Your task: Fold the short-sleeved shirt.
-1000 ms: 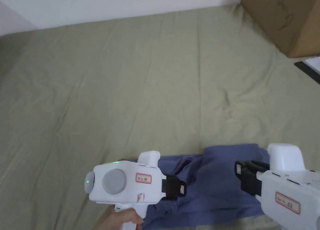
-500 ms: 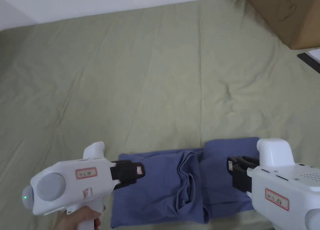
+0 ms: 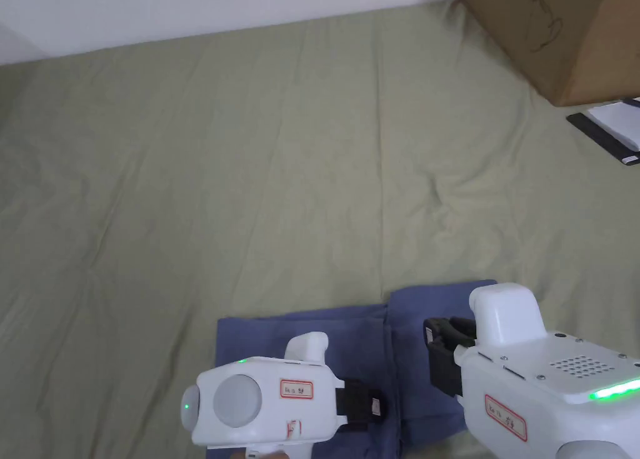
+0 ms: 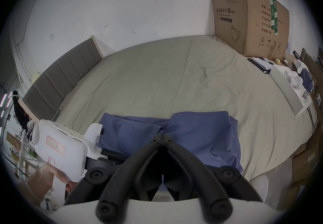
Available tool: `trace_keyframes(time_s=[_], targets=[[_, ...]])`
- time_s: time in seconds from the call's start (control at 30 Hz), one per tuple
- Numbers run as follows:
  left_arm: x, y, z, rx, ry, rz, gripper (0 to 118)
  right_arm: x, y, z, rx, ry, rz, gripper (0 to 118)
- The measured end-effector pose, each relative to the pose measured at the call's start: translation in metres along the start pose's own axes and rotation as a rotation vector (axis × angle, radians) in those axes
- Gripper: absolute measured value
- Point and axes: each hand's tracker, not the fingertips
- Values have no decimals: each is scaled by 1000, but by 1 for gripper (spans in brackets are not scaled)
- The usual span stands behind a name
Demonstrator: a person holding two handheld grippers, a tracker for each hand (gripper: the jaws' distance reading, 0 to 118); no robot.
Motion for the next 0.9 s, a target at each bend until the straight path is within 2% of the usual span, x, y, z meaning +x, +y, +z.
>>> trace_keyframes(time_s=[0.13,0.3,0.33,0.37,0.4,0.43,0.47,0.57,0.63,0.77,0.9], targets=[[4,1,-1,-37,-78,1,0,2,2,1,-3,-5,2,0],[-21,-2,48,79,-129,39,2,1,5,5,5,-15,0,0],[-31,-3,63,109,-154,59,12,0,6,5,4,-13,1,0],[-41,-3,77,129,-162,74,36,-1,6,4,3,-13,5,0],[-52,-6,90,137,-158,80,79,-3,7,3,1,-13,11,0],[-64,-8,102,145,-145,81,106,-5,7,2,-1,-16,18,0],[-75,-12,112,169,-124,92,118,-7,8,0,-4,-15,23,0],[-116,-20,144,275,-94,181,118,-14,9,-5,-15,-2,32,0],[-137,-25,153,301,-148,264,118,-20,10,-10,-28,14,38,0],[-170,-26,142,259,-190,398,118,-36,13,-18,-46,31,82,0],[-173,-19,121,272,-313,349,117,-48,20,-20,-56,51,107,0]])
